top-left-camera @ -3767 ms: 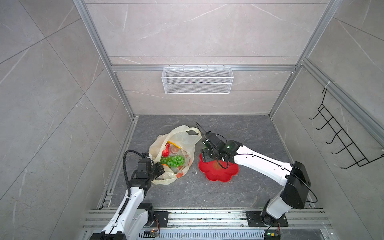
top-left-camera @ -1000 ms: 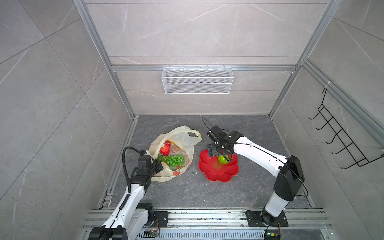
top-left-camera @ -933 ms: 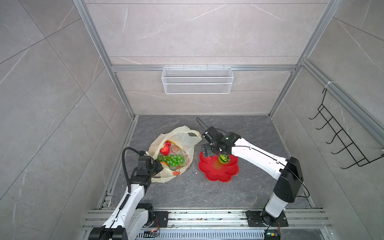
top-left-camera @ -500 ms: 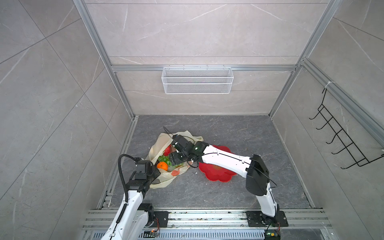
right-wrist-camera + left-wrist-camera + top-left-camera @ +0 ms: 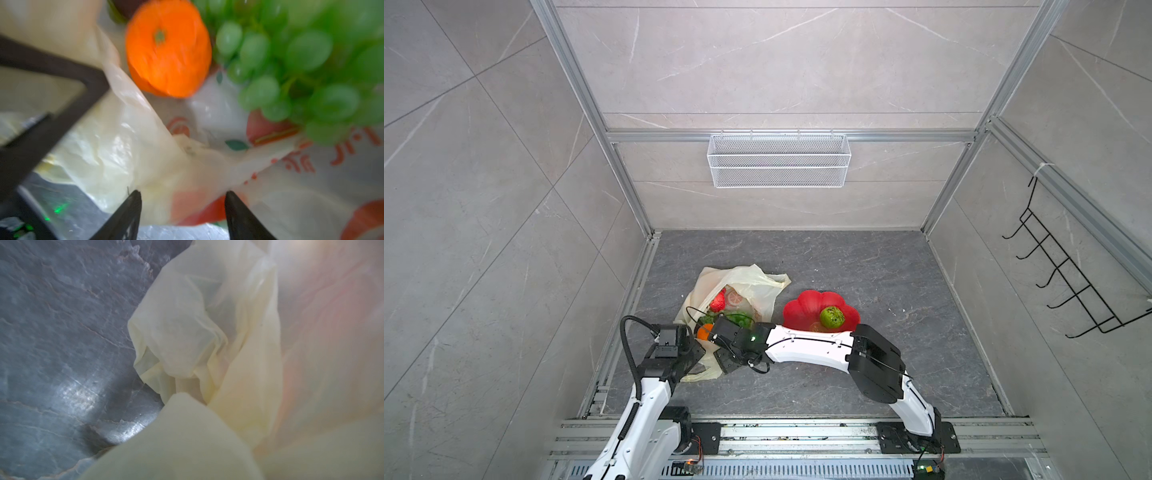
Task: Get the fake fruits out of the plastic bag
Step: 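Reach the right gripper back into the bag toward the orange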
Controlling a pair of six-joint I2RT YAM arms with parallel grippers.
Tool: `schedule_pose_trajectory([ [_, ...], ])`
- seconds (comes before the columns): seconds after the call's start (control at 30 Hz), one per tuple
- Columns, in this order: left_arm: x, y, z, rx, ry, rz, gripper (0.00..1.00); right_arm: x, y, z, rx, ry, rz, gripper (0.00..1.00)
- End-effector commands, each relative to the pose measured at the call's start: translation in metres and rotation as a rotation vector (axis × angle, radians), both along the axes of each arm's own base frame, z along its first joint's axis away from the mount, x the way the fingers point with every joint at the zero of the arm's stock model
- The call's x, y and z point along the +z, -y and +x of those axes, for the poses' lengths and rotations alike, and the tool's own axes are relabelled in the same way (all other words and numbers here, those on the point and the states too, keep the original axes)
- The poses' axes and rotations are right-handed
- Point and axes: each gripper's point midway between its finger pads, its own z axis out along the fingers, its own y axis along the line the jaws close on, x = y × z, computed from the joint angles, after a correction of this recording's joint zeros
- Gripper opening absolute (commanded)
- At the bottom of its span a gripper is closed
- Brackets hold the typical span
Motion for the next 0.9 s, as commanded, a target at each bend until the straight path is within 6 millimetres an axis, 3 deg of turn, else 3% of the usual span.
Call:
schedule_pose_trajectory([
  [0.0,-0.001,0.006,-0.002,0.029,0.004,-0.068,0.50,-0.016,0.006,0.000,-0.023,0.005,-0.012,0.65],
  [0.1,0.005,0.017,0.007,-0.008,0.073,-0.120,0.57,-0.016,0.006,0.000,-0.019,0.007,0.001,0.64],
  [0.2,0.009,0.027,0.014,-0.047,0.115,-0.166,0.71,-0.014,0.002,0.000,-0.013,0.011,0.012,0.64],
  [0.4,0.017,0.034,0.017,-0.087,0.149,-0.187,0.79,-0.020,-0.003,-0.002,-0.005,-0.011,0.021,0.64],
  [0.6,0.012,0.040,0.017,-0.125,0.133,-0.203,0.88,-0.025,-0.005,-0.003,-0.005,-0.022,0.024,0.63],
  [0.7,0.002,0.039,0.015,-0.122,0.066,-0.193,0.81,-0.022,-0.006,-0.003,-0.006,-0.022,0.033,0.63],
  [0.87,-0.012,0.025,0.001,-0.040,-0.031,-0.145,0.45,0.006,-0.007,0.003,-0.021,-0.013,0.098,0.65],
])
